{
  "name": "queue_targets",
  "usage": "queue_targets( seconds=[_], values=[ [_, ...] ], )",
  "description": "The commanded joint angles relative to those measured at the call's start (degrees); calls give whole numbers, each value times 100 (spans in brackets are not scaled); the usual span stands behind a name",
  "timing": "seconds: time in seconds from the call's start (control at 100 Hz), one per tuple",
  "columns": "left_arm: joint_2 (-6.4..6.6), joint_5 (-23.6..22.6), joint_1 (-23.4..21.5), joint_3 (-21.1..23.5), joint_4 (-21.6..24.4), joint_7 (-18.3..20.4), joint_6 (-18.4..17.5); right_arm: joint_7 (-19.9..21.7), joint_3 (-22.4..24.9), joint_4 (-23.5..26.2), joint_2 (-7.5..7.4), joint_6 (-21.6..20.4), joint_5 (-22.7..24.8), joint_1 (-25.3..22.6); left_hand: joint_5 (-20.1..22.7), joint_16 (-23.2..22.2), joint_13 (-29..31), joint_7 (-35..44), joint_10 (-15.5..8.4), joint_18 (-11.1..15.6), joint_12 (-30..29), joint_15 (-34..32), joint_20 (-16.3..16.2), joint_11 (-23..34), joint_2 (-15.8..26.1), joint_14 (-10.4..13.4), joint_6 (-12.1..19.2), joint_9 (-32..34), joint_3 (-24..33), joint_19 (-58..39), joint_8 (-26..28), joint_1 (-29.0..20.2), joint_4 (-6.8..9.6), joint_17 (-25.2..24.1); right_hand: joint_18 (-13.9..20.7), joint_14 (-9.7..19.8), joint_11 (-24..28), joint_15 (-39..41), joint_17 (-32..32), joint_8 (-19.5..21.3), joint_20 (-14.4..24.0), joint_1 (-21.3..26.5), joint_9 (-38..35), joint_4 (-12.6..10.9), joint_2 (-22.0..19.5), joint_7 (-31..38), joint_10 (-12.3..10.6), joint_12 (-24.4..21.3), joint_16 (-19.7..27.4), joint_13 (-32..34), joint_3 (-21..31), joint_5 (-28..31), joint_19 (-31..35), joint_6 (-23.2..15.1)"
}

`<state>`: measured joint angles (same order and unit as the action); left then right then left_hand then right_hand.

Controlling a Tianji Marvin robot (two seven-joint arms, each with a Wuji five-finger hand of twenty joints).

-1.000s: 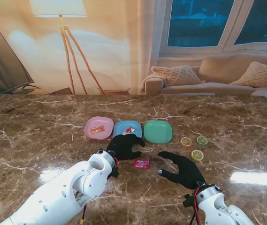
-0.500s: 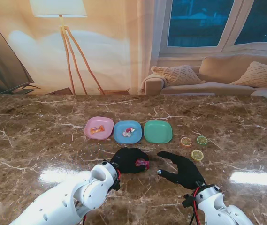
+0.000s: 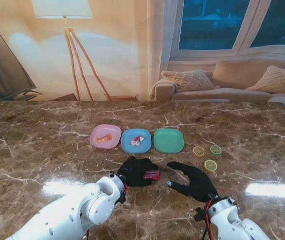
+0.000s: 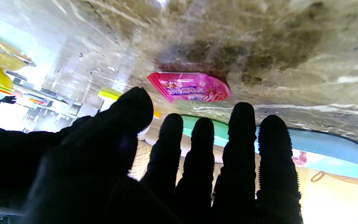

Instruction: Portion candies into small dishes

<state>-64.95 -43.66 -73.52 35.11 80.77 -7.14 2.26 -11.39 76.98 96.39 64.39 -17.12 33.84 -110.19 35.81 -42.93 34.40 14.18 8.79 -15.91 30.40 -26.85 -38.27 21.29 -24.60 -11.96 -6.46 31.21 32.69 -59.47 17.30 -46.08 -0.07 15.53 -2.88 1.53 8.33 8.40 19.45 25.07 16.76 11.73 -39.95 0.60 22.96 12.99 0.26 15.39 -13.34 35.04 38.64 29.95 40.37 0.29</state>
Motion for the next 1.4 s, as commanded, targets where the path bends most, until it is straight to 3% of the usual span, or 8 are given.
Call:
queue_targets(
  seconds=[0.0,0.45,0.62,0.82,0.98,1.14,1.36,1.39],
  values=[
    [-14,-57,42,-70,-41,21,75,74,-5,-35,15,6,-32,-40,-78,-208,-93,-37,-30,-116,186,-211,-159,124,52,43,-8,-212,27,77,-125,20,116,-126,27,-165,20,16,-12,-31,118,188,-71,27,-43,37,-42,66,-63,64,-97,109,122,-124],
    [-32,-30,372,-458,-374,183,150,113,-3,-35,11,-11,-61,-35,49,-546,72,125,-96,-138,1304,-511,-187,755,-300,122,24,-7,406,110,-35,68,18,-5,17,-180,47,51,41,-31,126,189,-158,27,-46,45,-45,81,-79,165,-94,131,157,-122],
    [-61,-7,469,-615,-539,149,119,109,-5,-45,13,-24,-68,-13,-168,-537,202,1508,-384,-125,1875,-602,-140,1196,-572,212,508,167,681,-49,1176,125,-41,144,9,-178,50,52,46,-29,124,200,-181,27,-41,57,-39,86,-82,184,-93,156,168,-129],
    [-61,-103,528,-831,-676,92,92,93,-15,-63,17,-34,-83,-4,-570,-541,180,2841,-426,-133,1909,-619,-171,1163,-909,245,868,43,671,-143,2431,-84,-189,175,4,-188,50,51,59,-28,122,198,-198,27,-37,69,-40,89,-85,193,-95,180,182,-137],
    [-40,-96,552,-973,-776,148,-14,111,-22,-68,17,-47,-118,3,-728,-120,249,3345,-233,55,112,-248,-75,-163,-974,316,944,-417,649,-177,2897,-324,-237,406,12,-190,51,55,70,-30,121,199,-210,27,-45,74,-43,92,-89,208,-95,190,194,-138],
    [-49,15,533,-988,-857,181,-65,114,-30,-78,18,-77,-132,12,-782,16,670,4104,-222,246,-367,-332,73,-150,-1103,362,1165,-278,789,-411,3536,-688,-266,965,16,-191,56,60,87,-31,120,205,-232,27,-51,80,-45,95,-91,227,-99,204,208,-140],
    [-96,125,508,-955,-945,101,-123,111,-30,-74,22,-76,-160,-2,-281,-789,1592,5162,-426,262,-71,-610,201,541,-1336,354,1562,840,1002,-919,4479,-799,-337,1734,23,-191,70,84,132,-32,121,214,-285,27,-65,94,-37,100,-99,301,-107,239,242,-139],
    [-106,129,507,-955,-966,68,-128,113,-30,-74,22,-75,-163,-3,-111,-884,1762,5266,-489,244,704,-596,266,576,-1370,381,1631,1173,960,-1041,4596,-833,-353,1844,18,-195,71,90,145,-33,122,221,-290,26,-75,96,-37,101,-102,316,-105,246,251,-144]
  ],
)
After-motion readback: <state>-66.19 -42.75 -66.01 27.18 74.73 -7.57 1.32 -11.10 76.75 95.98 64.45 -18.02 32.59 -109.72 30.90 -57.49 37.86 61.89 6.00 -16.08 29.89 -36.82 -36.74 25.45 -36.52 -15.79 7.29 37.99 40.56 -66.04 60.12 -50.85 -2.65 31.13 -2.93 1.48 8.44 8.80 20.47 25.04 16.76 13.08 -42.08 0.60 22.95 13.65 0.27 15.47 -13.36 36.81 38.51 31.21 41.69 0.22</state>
